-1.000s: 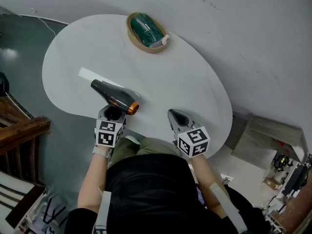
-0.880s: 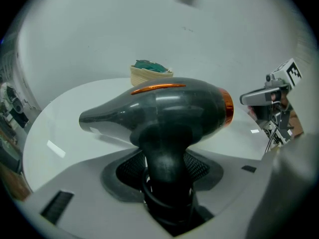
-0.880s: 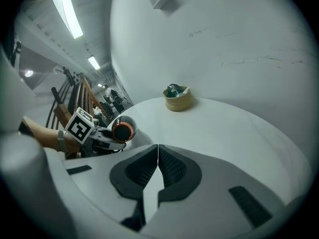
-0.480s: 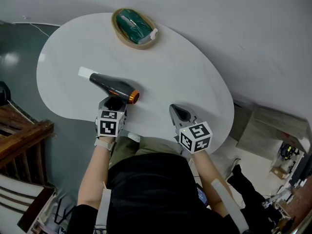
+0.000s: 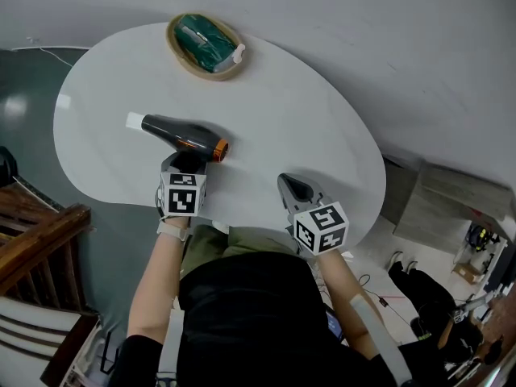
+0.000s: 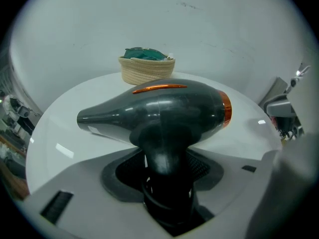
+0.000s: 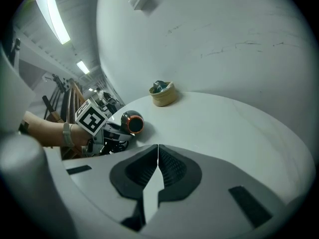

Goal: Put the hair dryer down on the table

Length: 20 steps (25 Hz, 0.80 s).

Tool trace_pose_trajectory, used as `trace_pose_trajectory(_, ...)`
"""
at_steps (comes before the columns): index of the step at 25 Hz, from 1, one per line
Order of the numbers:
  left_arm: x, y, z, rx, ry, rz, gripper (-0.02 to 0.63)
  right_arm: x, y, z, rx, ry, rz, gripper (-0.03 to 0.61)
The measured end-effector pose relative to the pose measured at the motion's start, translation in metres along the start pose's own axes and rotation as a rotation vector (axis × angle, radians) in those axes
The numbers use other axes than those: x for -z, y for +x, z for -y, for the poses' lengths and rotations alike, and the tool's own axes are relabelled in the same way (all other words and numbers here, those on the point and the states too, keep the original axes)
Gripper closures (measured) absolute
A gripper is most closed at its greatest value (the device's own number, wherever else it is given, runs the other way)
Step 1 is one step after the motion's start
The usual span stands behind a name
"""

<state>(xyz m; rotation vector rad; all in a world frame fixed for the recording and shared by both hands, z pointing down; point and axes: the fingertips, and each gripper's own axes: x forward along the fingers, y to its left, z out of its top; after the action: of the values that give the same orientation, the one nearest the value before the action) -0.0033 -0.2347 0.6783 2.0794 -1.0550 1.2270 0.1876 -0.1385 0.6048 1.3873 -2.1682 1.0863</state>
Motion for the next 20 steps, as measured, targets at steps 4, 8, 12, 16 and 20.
trace_pose_trajectory(4, 0.002, 0.006, -0.002, -0.019, 0.021, -0.023, 0.388, 0.002, 0.0, 0.005, 0.01, 0.015, -0.002, 0.562)
trace_pose_trajectory(8, 0.003, 0.009, -0.002, -0.026, 0.022, -0.029, 0.385, 0.006, -0.002, 0.009, 0.02, 0.023, -0.007, 0.561)
trace_pose_trajectory(12, 0.002, 0.01, -0.003, -0.028, 0.018, -0.023, 0.377, 0.008, -0.003, 0.009, 0.027, 0.025, -0.01, 0.562)
trace_pose_trajectory(16, 0.004, 0.009, -0.007, -0.036, -0.005, -0.01, 0.343, 0.01, -0.003, 0.007, 0.029, 0.022, -0.017, 0.562)
trace_pose_trajectory(20, 0.007, 0.011, -0.011, -0.031, -0.027, -0.012, 0.332, 0.009, -0.002, 0.003, 0.027, 0.014, -0.019, 0.561)
